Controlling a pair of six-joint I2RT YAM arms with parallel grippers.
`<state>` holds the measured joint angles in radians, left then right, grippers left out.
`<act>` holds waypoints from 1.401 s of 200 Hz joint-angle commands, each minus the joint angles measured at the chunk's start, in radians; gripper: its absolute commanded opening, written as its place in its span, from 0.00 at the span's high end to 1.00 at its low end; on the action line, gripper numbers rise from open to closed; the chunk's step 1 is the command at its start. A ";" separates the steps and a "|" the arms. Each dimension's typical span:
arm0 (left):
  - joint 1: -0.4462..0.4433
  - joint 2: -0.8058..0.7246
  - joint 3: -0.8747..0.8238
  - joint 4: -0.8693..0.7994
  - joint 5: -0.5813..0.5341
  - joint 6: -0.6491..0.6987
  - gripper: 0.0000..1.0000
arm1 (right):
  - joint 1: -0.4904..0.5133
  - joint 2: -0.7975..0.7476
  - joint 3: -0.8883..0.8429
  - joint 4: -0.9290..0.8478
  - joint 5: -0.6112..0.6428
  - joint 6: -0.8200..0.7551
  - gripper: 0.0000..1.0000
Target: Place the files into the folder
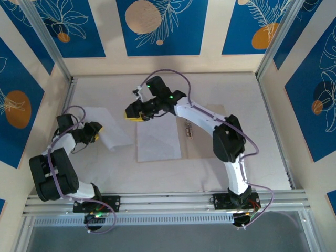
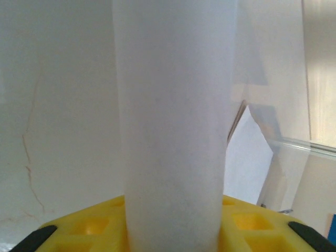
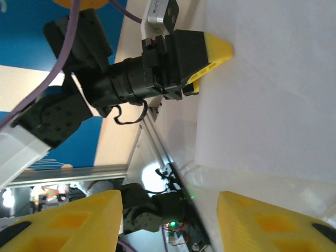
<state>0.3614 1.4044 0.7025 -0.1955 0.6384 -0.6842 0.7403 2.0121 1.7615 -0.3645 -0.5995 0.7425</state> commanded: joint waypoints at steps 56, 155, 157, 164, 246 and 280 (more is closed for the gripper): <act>-0.020 -0.147 0.017 -0.119 0.136 -0.039 0.66 | -0.104 -0.333 -0.517 0.378 -0.110 0.339 0.45; -0.333 -0.263 0.168 -0.191 0.131 -0.145 0.67 | -0.256 -0.604 -0.944 0.732 -0.166 0.610 0.37; -0.343 -0.263 0.174 -0.189 0.129 -0.150 0.67 | -0.258 -0.608 -0.951 0.746 -0.171 0.617 0.37; -0.375 -0.260 0.190 -0.180 0.125 -0.165 0.67 | -0.266 -0.620 -0.971 0.783 -0.185 0.634 0.36; -0.657 -0.219 0.366 -0.044 0.165 -0.316 0.67 | -0.397 -0.857 -1.173 0.943 -0.208 0.743 0.32; -0.732 -0.219 0.413 0.065 0.188 -0.391 0.67 | -0.426 -0.961 -1.199 0.941 -0.203 0.738 0.30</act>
<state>-0.3252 1.1778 1.0588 -0.2443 0.7856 -0.9985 0.3275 1.1152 0.5762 0.5392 -0.7868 1.4689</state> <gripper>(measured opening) 0.332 0.691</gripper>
